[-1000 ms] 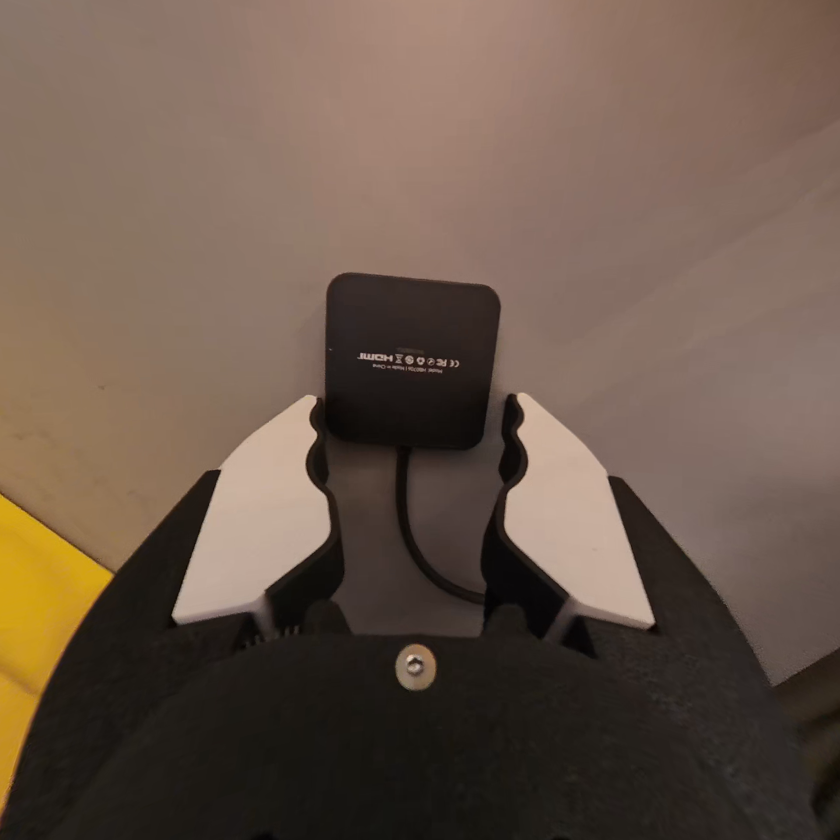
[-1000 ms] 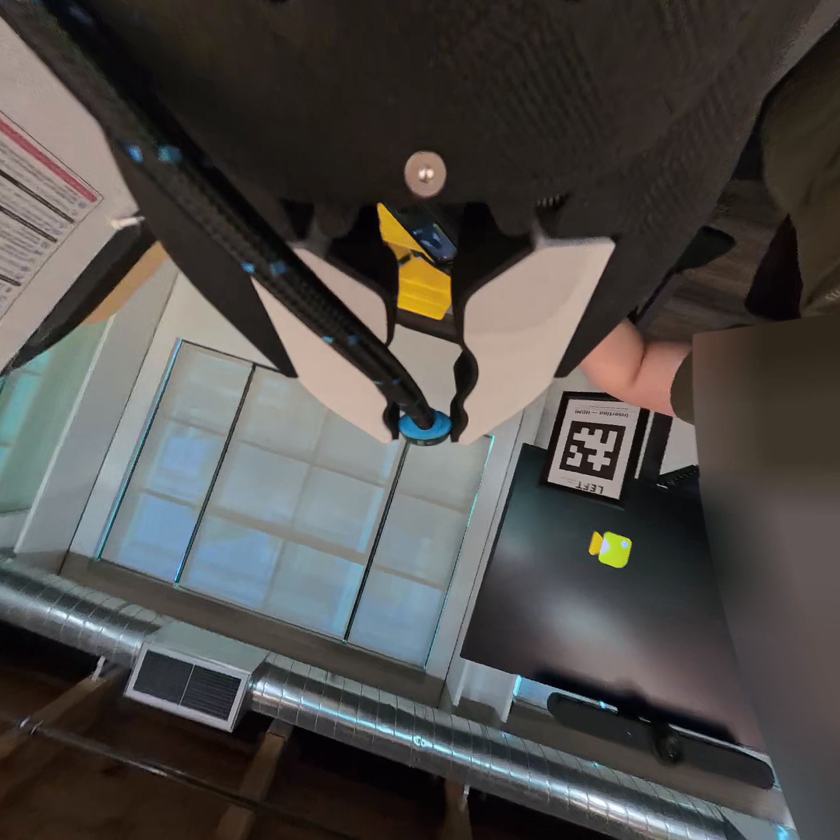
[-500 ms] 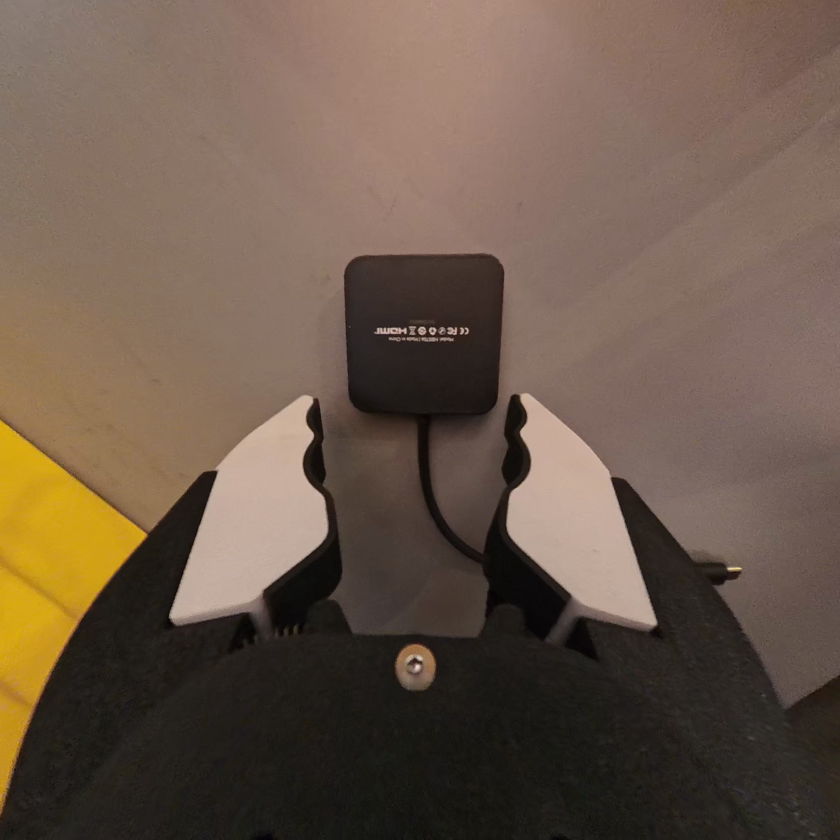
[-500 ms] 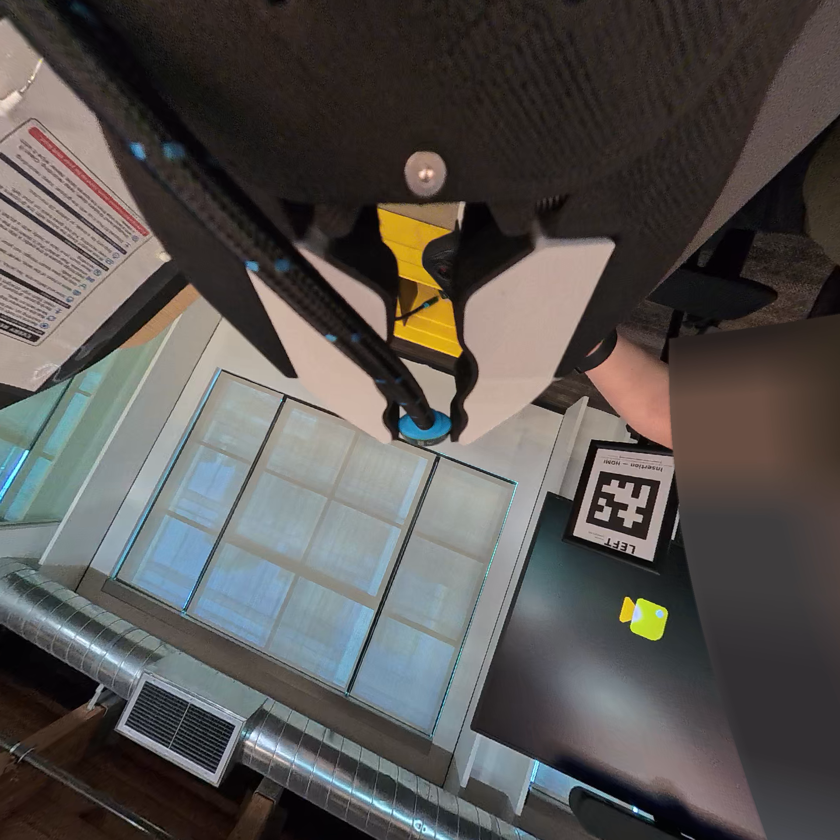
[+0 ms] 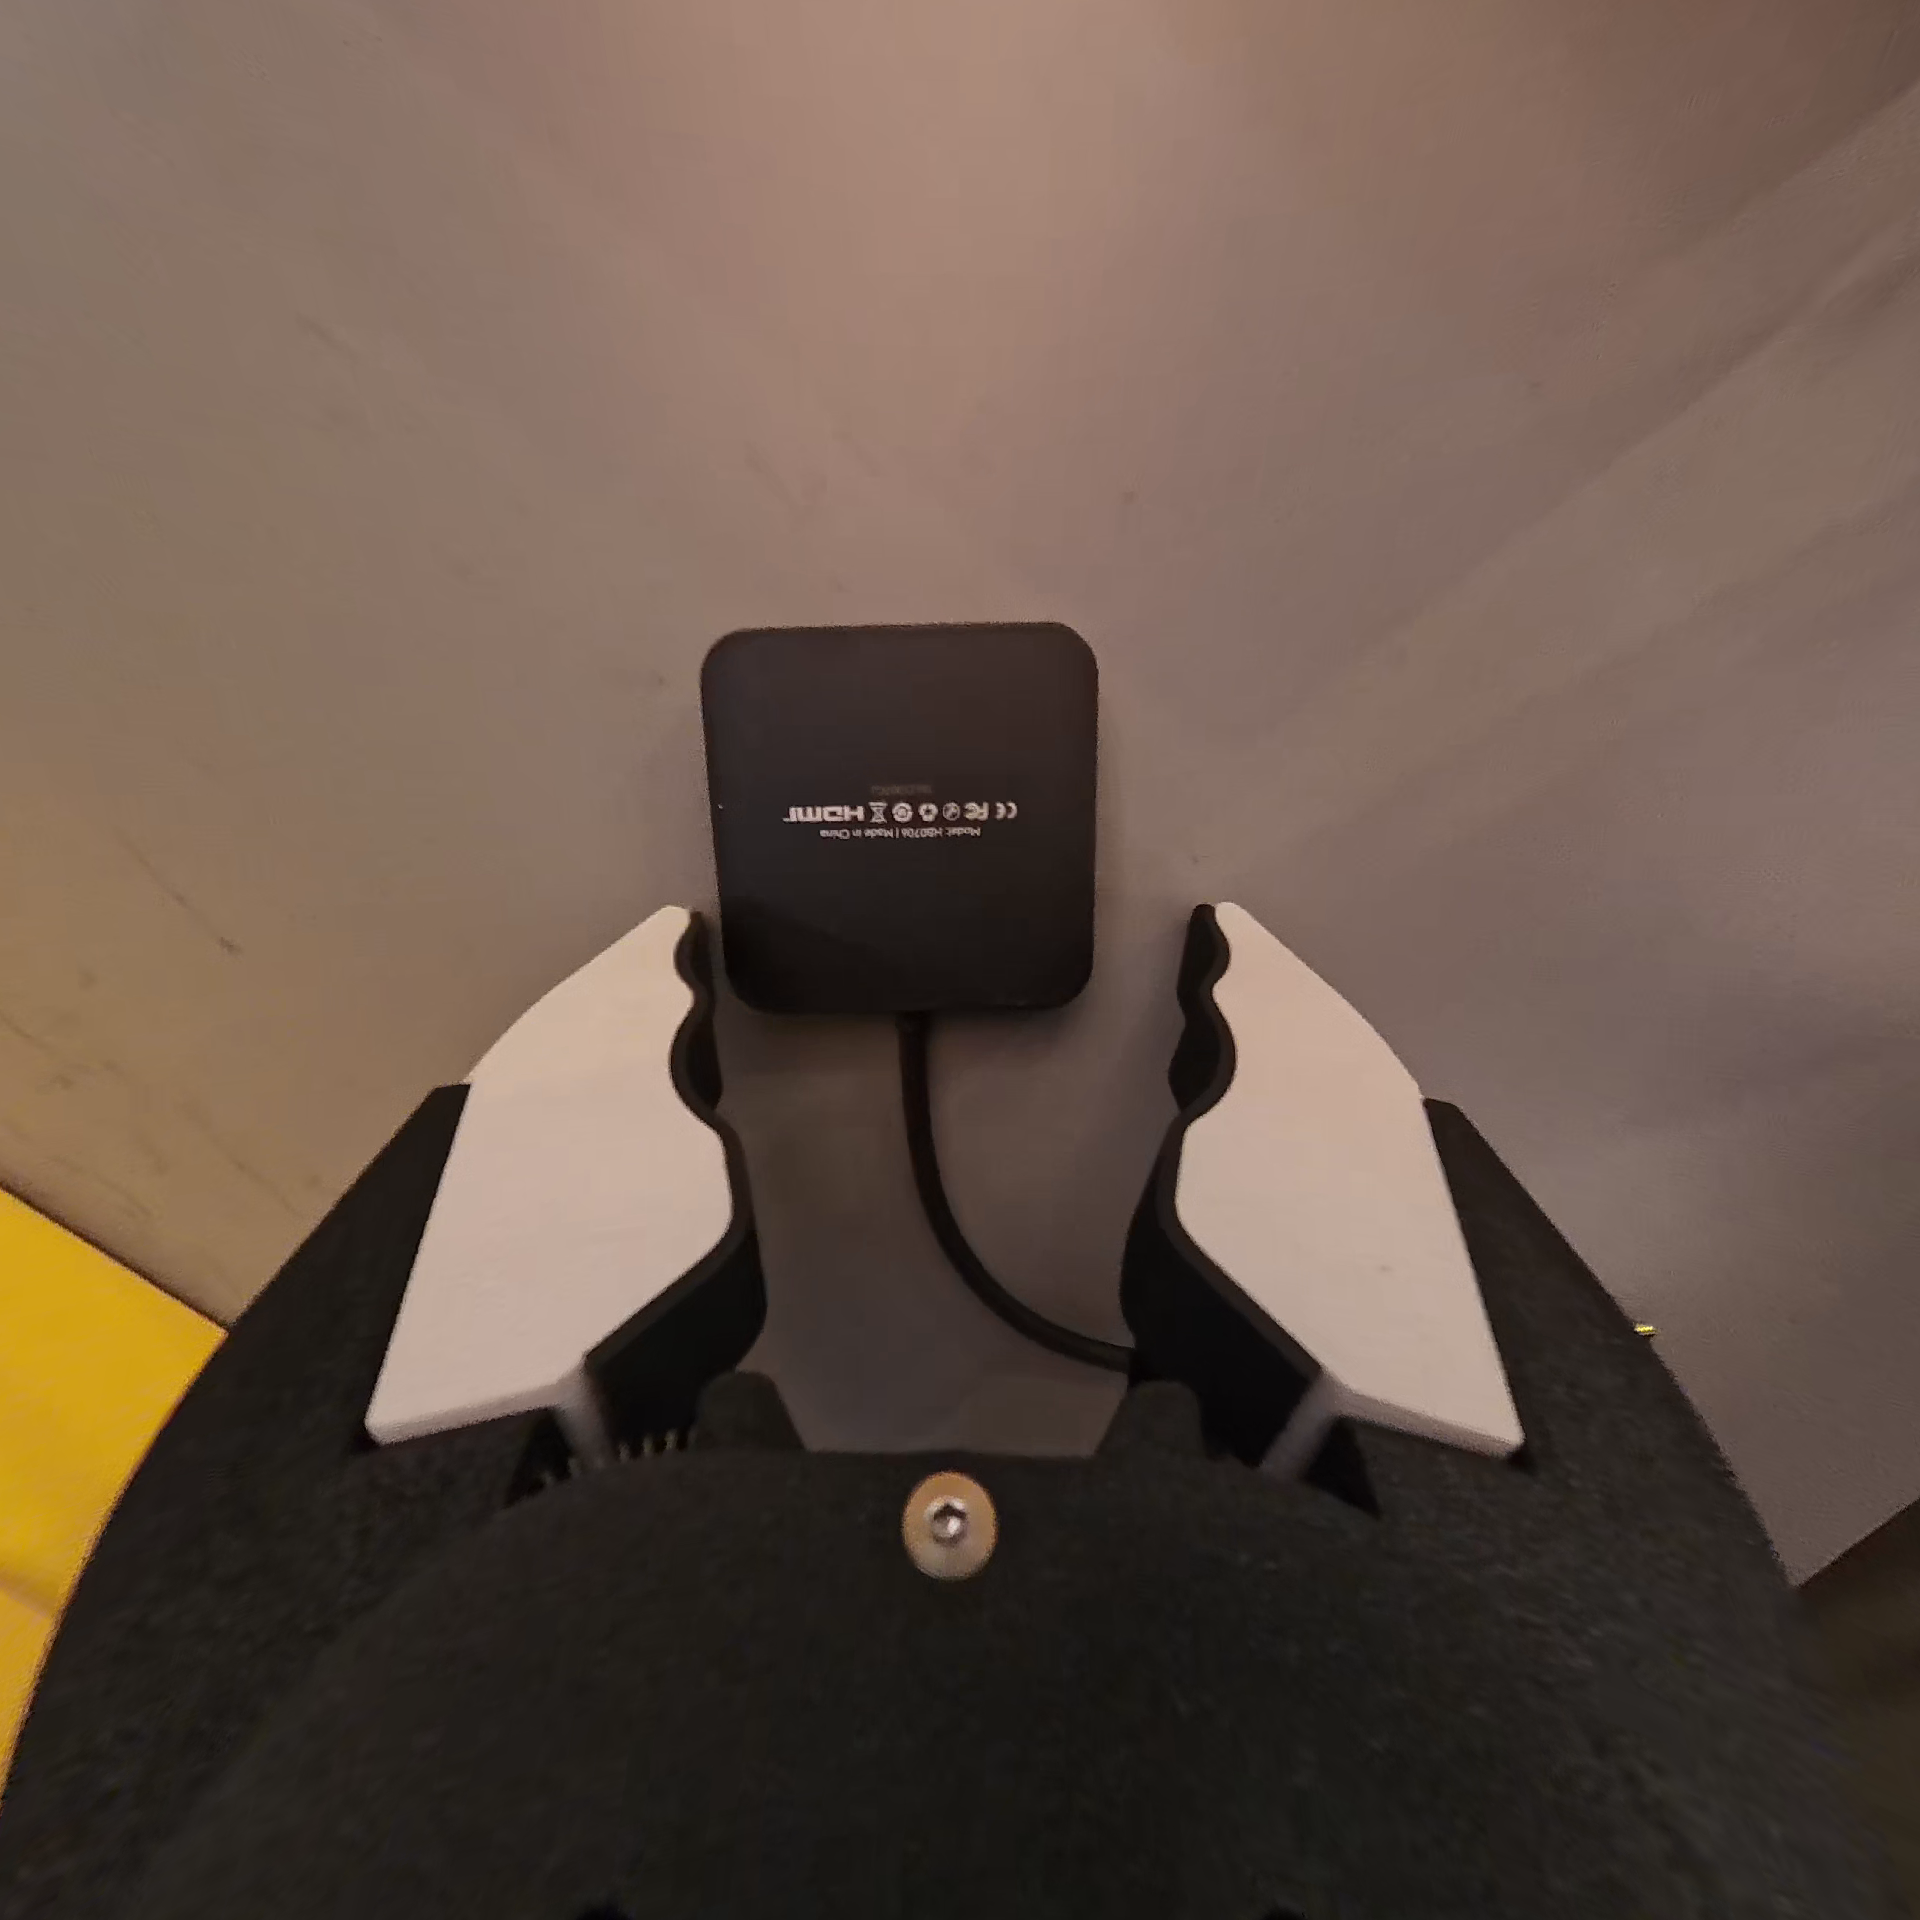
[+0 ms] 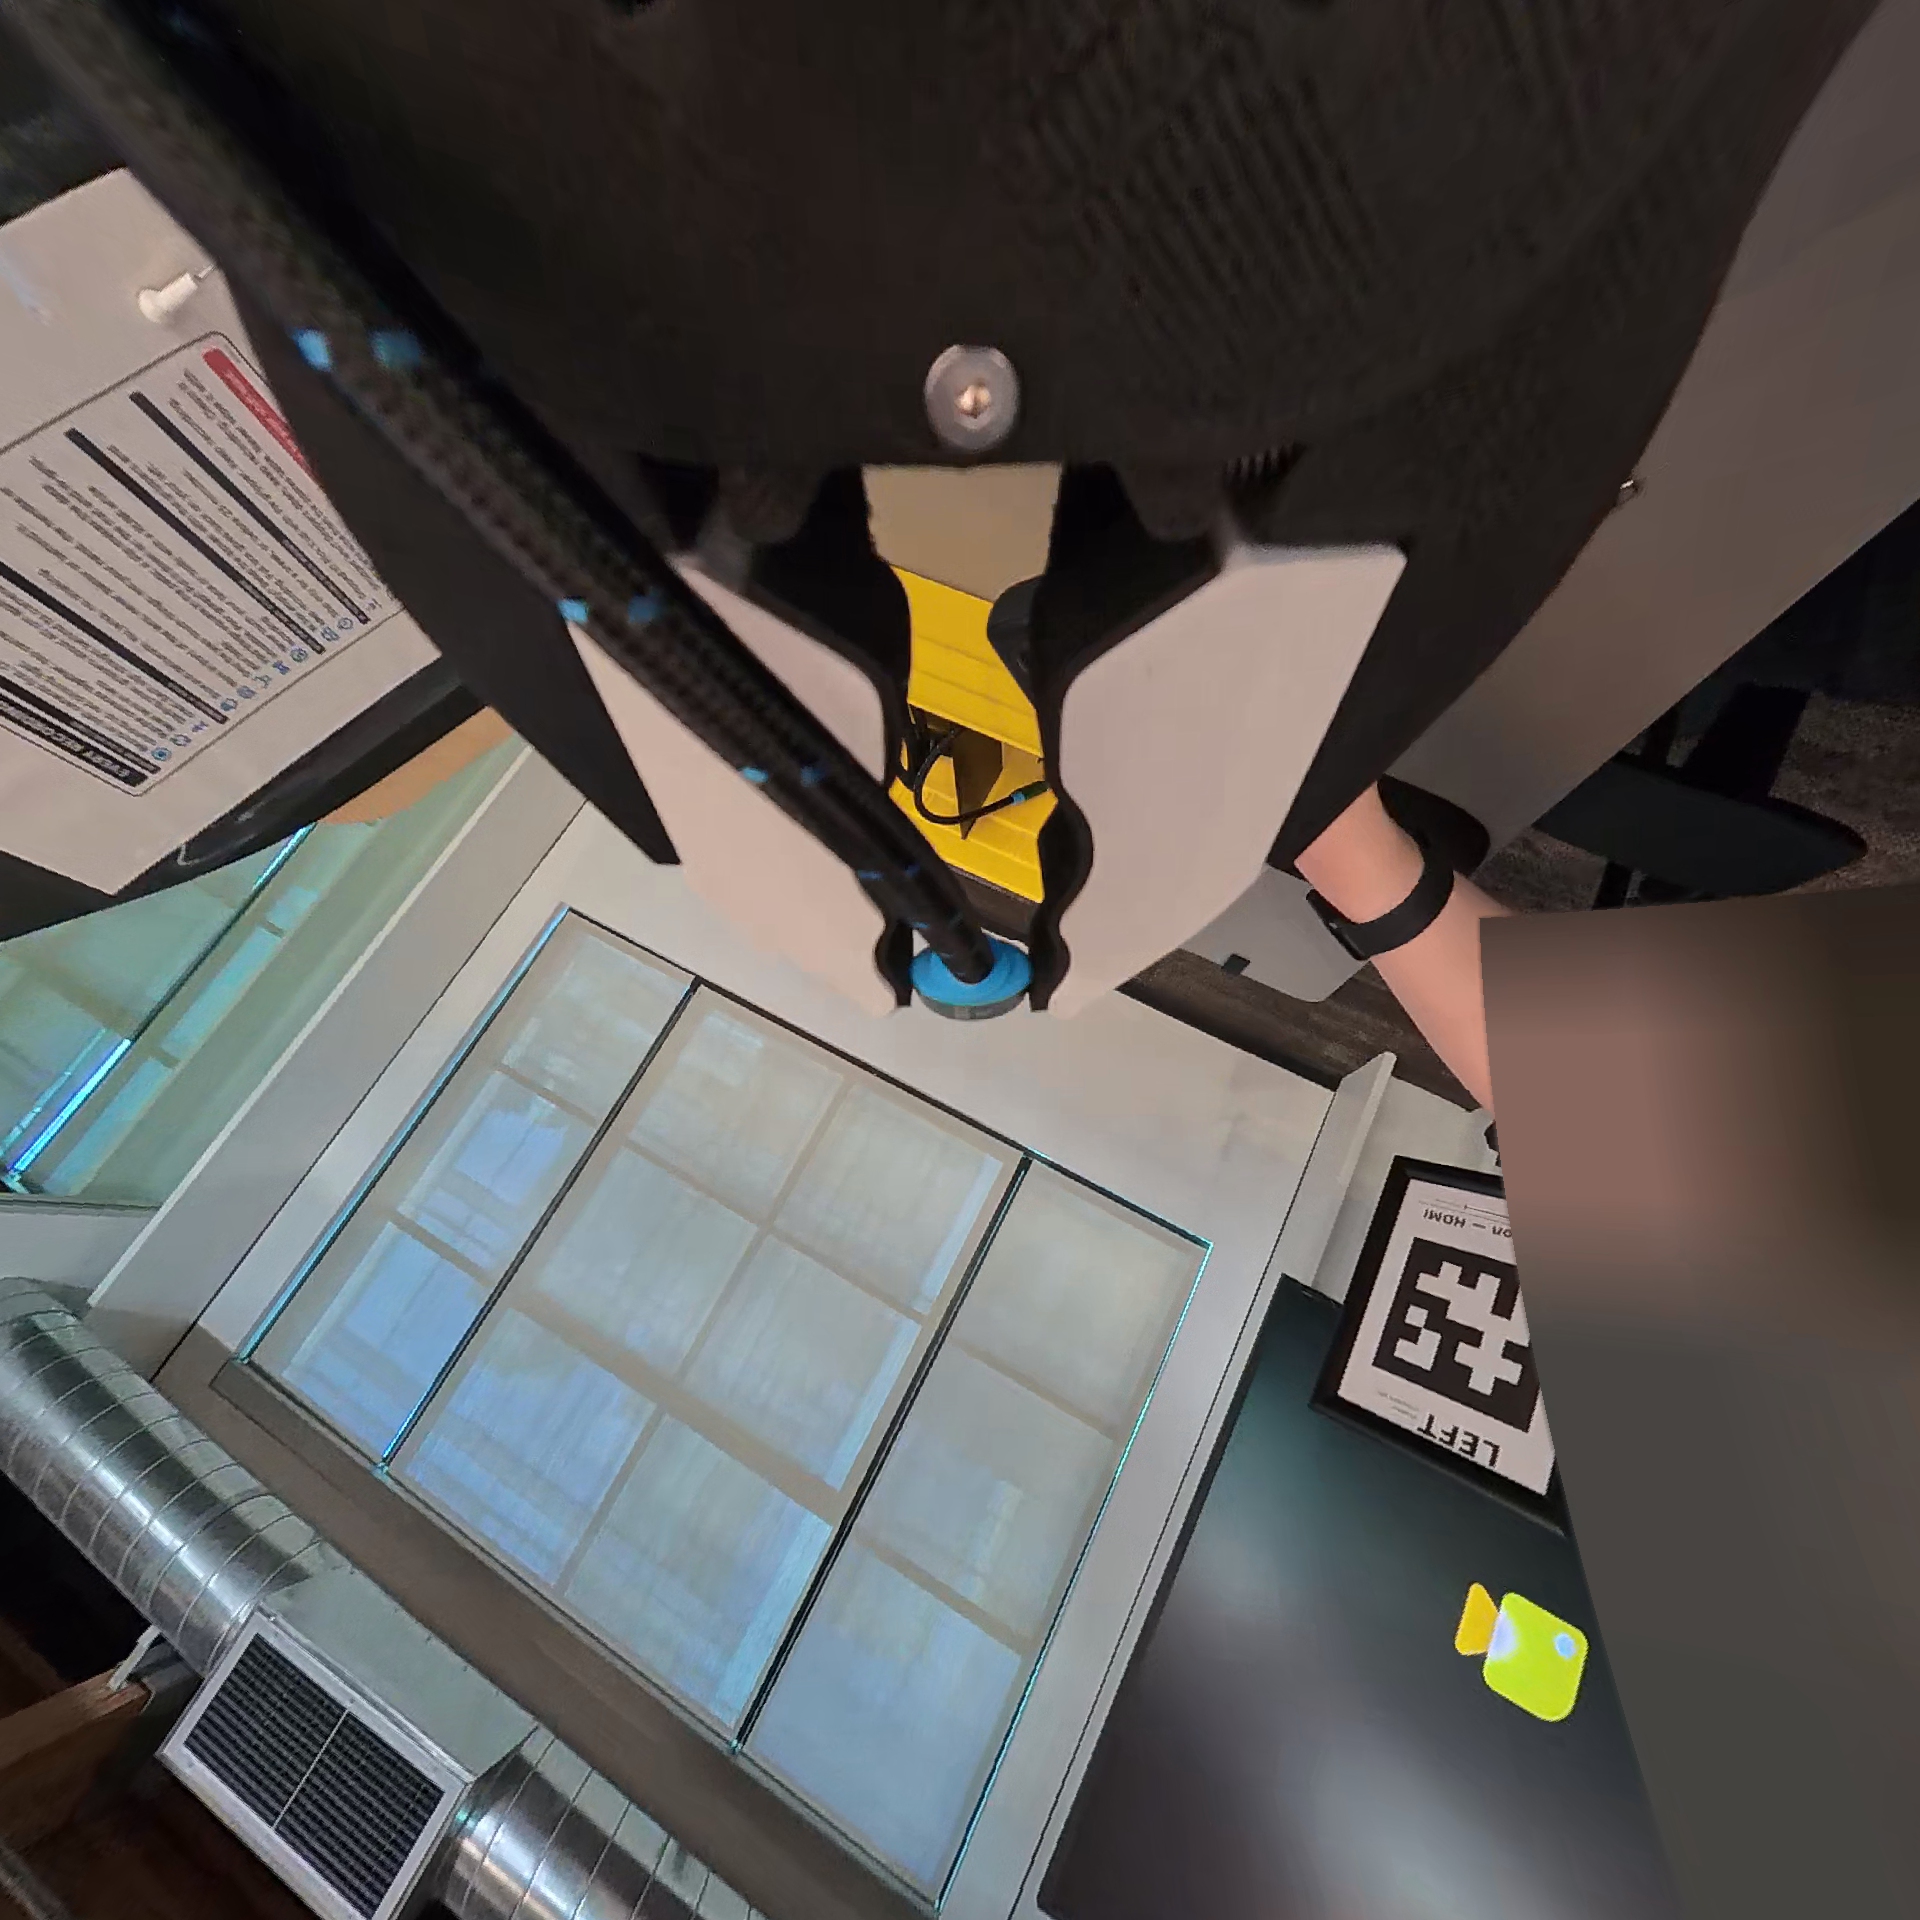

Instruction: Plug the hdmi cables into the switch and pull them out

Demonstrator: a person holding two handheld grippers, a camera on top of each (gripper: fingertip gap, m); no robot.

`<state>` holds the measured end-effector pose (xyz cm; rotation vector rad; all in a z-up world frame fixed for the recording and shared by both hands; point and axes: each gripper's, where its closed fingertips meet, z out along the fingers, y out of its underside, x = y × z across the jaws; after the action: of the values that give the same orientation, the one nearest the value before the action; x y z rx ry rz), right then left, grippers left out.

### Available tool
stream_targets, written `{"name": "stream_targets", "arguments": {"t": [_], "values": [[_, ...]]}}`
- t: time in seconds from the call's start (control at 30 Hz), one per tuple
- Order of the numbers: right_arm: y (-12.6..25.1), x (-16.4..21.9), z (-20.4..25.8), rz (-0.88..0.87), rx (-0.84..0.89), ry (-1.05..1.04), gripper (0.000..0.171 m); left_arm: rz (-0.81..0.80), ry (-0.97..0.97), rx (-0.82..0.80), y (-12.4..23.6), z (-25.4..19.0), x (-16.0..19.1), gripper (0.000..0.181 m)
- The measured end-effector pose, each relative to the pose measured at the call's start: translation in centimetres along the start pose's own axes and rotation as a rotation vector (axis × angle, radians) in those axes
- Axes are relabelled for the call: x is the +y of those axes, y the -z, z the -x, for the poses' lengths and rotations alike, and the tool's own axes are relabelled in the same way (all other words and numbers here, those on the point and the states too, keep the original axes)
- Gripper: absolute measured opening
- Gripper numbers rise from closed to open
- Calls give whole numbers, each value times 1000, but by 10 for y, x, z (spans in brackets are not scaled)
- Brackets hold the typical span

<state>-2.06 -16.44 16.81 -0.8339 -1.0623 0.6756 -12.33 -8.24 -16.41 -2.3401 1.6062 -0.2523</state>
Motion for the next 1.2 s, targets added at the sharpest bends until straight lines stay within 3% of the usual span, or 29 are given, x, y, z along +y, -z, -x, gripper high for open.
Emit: {"name": "stream_targets", "arguments": {"t": [0.57,0.73,0.8,0.97,1.2], "values": [[-1,3,1,26,3,20,22,216,-36,18,-1,2,4,93],[1,1,1,29,5,32,22,272,-13,17,1,12,1,67],[2,0,1,35,9,43,22,268,-27,18,1,12,1,67],[4,-1,-1,35,19,50,22,188,-11,18,1,11,-1,67],[6,2,-12,51,76,35,22,-107,84,31,22,13,-28,66]]}}
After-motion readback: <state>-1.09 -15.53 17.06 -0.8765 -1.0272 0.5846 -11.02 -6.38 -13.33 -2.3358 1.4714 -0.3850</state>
